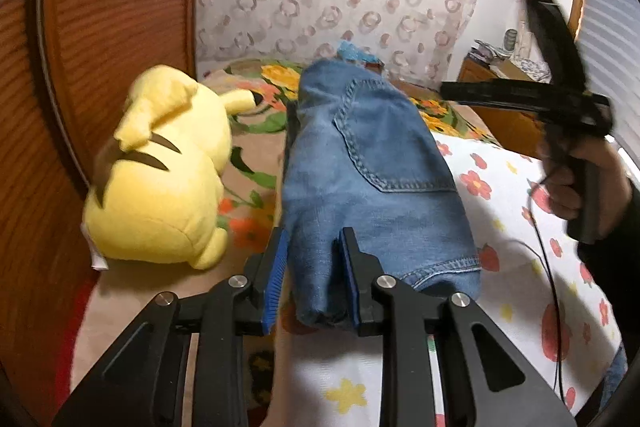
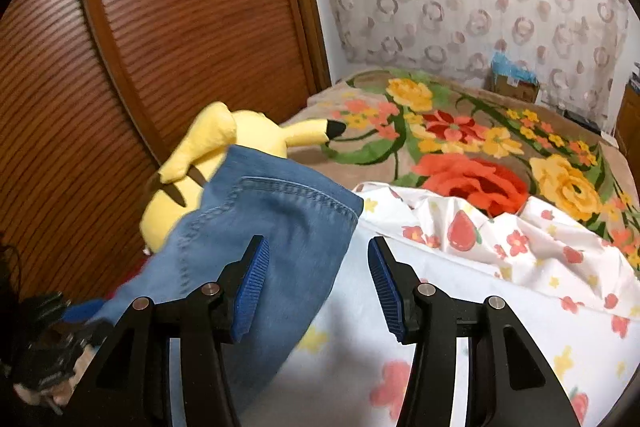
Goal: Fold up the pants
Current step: 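Carry the jeans bundle with the left gripper beside the yellow plush and release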
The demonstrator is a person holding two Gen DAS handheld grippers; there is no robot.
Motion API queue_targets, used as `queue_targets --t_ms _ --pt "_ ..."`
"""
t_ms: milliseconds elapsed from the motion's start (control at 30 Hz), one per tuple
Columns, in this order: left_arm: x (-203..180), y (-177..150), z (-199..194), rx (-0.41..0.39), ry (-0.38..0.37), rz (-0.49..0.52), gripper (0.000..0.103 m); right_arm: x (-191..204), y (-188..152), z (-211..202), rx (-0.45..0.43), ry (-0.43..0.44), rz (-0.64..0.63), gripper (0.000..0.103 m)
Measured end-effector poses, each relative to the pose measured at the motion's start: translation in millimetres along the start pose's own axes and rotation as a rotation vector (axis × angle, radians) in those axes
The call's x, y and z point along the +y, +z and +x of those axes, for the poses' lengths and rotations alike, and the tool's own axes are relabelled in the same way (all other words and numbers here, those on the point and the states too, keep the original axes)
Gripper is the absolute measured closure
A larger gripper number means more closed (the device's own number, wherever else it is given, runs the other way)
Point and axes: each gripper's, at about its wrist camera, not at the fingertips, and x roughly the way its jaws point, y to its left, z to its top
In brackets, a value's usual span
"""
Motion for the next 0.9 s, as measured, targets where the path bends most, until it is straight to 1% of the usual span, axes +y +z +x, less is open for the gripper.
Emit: queue_targets --t_ms 133,200,267,333,433,500,533,567,600,733,833,900 --pt "-3 3 -16 -0.03 0.024 0.01 0.074 6 -13 -39 -0.043 0.011 -0.011 0.05" --pt "-7 5 -25 -0.05 0.027 0.018 0.065 8 -22 -56 -0.062 0.007 -0.02 0.05" --pt "-12 5 -33 -0.064 0.023 0.024 0.061 13 -30 -72 -0.079 0.0 -0.026 0.05" --pt "-20 6 -42 -0.079 0.012 0.033 0.054 15 -39 -91 -0.097 0.002 -0.026 0.05" --pt "-33 5 -52 -0.092 0.001 0.053 0.051 20 -51 -115 -0.122 -0.015 -0.041 0.05" --pt "-42 5 -59 -0.1 -0.008 0.064 0.043 22 -58 -127 -0.136 -0.023 -0.046 0.049" --pt "-47 5 -63 -0.107 -0.011 0.072 0.04 24 -62 -134 -0.143 -0.025 -0.047 0.049" --pt "-51 5 -67 -0.114 -0.013 0.078 0.029 25 -66 -140 -0.148 -0.026 -0.049 0.05" --pt "-56 5 -71 -0.123 -0.017 0.083 0.022 26 -70 -147 -0.156 -0.03 -0.05 0.05" --pt "-76 3 -87 -0.146 -0.034 0.105 0.02 28 -87 -173 -0.18 -0.044 -0.049 0.049" --pt "-92 1 -101 -0.177 0.0 0.121 0.02 29 -101 -191 -0.197 -0.066 -0.047 0.049" --pt "-100 -1 -113 -0.215 -0.018 0.114 0.02 32 -110 -201 -0.205 -0.07 -0.042 0.049"
